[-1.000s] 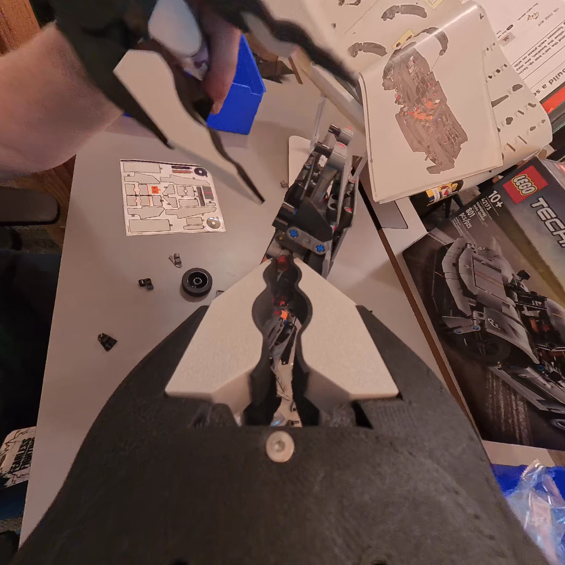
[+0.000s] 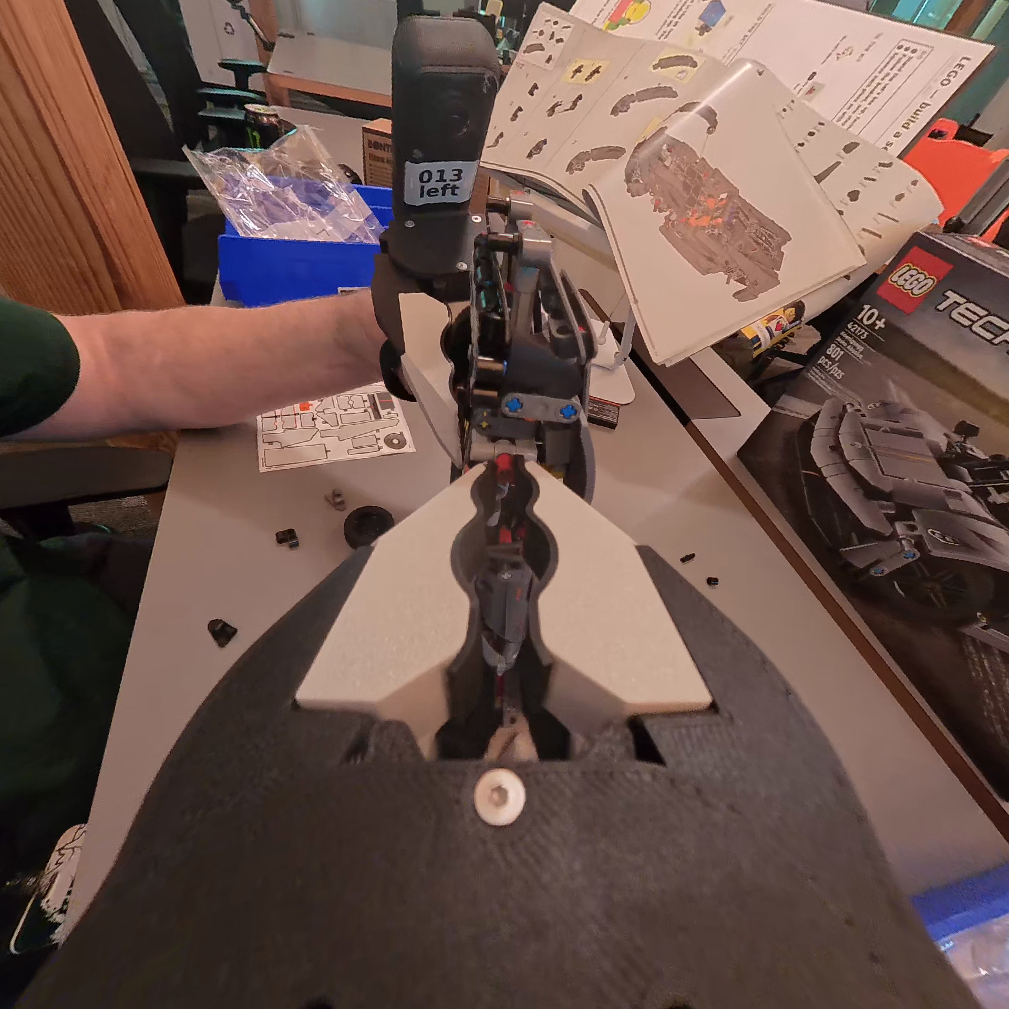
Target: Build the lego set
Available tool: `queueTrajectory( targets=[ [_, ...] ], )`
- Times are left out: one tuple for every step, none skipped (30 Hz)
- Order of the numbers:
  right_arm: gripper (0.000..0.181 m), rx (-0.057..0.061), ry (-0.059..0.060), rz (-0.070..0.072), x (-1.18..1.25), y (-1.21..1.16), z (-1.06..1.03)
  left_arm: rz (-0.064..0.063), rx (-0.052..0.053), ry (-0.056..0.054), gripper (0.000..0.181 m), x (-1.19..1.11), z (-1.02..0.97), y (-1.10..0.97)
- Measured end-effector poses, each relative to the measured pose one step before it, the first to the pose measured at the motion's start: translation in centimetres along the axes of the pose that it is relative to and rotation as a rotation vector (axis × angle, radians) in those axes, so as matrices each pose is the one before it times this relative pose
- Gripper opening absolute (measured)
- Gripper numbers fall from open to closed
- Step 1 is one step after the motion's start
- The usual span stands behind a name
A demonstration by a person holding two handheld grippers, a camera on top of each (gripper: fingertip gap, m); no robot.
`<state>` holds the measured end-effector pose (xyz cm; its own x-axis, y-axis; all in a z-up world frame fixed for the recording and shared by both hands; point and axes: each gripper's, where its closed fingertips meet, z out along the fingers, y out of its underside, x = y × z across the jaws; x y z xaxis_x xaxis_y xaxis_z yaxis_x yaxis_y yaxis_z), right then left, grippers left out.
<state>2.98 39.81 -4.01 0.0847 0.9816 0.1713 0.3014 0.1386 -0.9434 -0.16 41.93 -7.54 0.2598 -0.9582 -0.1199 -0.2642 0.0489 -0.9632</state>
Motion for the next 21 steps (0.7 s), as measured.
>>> queueTrajectory(
  targets=[
    [0.004,0.0004,0.0026,0.0022,0.173,0.015,0.064,-0.0025,-0.0002,0.0000,0.055,-0.132,-0.049,-0.008],
    [0.004,0.0025,0.0017,0.0031,0.166,-0.023,0.078,-0.0038,-0.0053,0.0004,0.055,-0.139,-0.111,-0.011],
    [0.004,0.0014,0.0016,0.0028,0.164,-0.031,0.106,-0.0048,-0.0081,-0.0014,0.055,-0.157,-0.124,-0.027],
    [0.004,0.0001,0.0019,0.0007,0.175,-0.051,0.116,0.0008,-0.0088,-0.0040,0.055,-0.139,-0.160,-0.062],
    [0.004,0.0001,0.0013,0.0007,0.165,-0.069,0.142,0.0010,-0.0100,-0.0068,0.054,-0.136,-0.228,-0.085],
    [0.004,0.0001,0.0018,0.0013,0.167,-0.100,0.174,0.0009,-0.0111,-0.0098,0.054,-0.177,-0.300,-0.124],
    [0.004,0.0001,0.0021,-0.0007,0.165,-0.147,0.211,0.0042,-0.0150,-0.0112,0.054,-0.172,-0.359,-0.140],
    [0.004,0.0033,0.0002,-0.0026,0.132,-0.224,0.263,0.0037,-0.0152,-0.0099,0.054,-0.187,-0.459,-0.173],
    [0.004,0.0079,-0.0008,-0.0028,0.100,-0.318,0.316,0.0056,-0.0128,-0.0108,0.053,-0.207,-0.538,-0.227],
    [0.003,0.0112,0.0005,-0.0021,0.126,-0.383,0.346,0.0048,-0.0103,-0.0130,0.053,-0.253,-0.594,-0.242],
    [0.003,0.0119,0.0011,-0.0014,0.156,-0.394,0.387,0.0055,-0.0092,-0.0153,0.053,-0.288,-0.623,-0.209],
    [0.004,0.0112,0.0014,-0.0021,0.156,-0.347,0.413,0.0025,-0.0087,-0.0136,0.053,-0.299,-0.638,-0.100],
    [0.003,0.0093,0.0005,-0.0004,0.149,-0.274,0.457,-0.0024,-0.0092,-0.0110,0.053,-0.321,-0.647,0.038],
    [0.003,0.0058,-0.0032,0.0011,0.077,-0.167,0.509,-0.0023,-0.0146,-0.0100,0.053,-0.327,-0.671,0.212],
    [0.003,0.0036,-0.0098,0.0001,-0.072,-0.067,0.606,-0.0003,-0.0144,-0.0042,0.053,-0.202,-0.648,0.318],
    [0.003,0.0025,-0.0068,0.0002,-0.086,0.014,0.681,0.0000,-0.0138,-0.0044,0.053,-0.187,-0.567,0.393],
    [0.003,-0.0010,-0.0044,0.0022,-0.071,0.127,0.742,-0.0042,-0.0177,-0.0042,0.052,-0.190,-0.521,0.540],
    [0.003,-0.0035,-0.0056,0.0051,-0.107,0.215,0.758,-0.0010,-0.0197,-0.0028,0.052,-0.184,-0.477,0.615],
    [0.003,-0.0002,-0.0034,0.0072,-0.046,0.220,0.716,-0.0027,-0.0106,-0.0064,0.052,-0.205,-0.433,0.550],
    [0.003,0.0030,-0.0043,0.0087,-0.052,0.216,0.656,-0.0059,-0.0098,-0.0075,0.052,-0.178,-0.373,0.537],
    [0.003,0.0012,-0.0077,0.0093,-0.112,0.284,0.631,0.0018,-0.0182,-0.0095,0.052,-0.122,-0.339,0.608]
  ],
)
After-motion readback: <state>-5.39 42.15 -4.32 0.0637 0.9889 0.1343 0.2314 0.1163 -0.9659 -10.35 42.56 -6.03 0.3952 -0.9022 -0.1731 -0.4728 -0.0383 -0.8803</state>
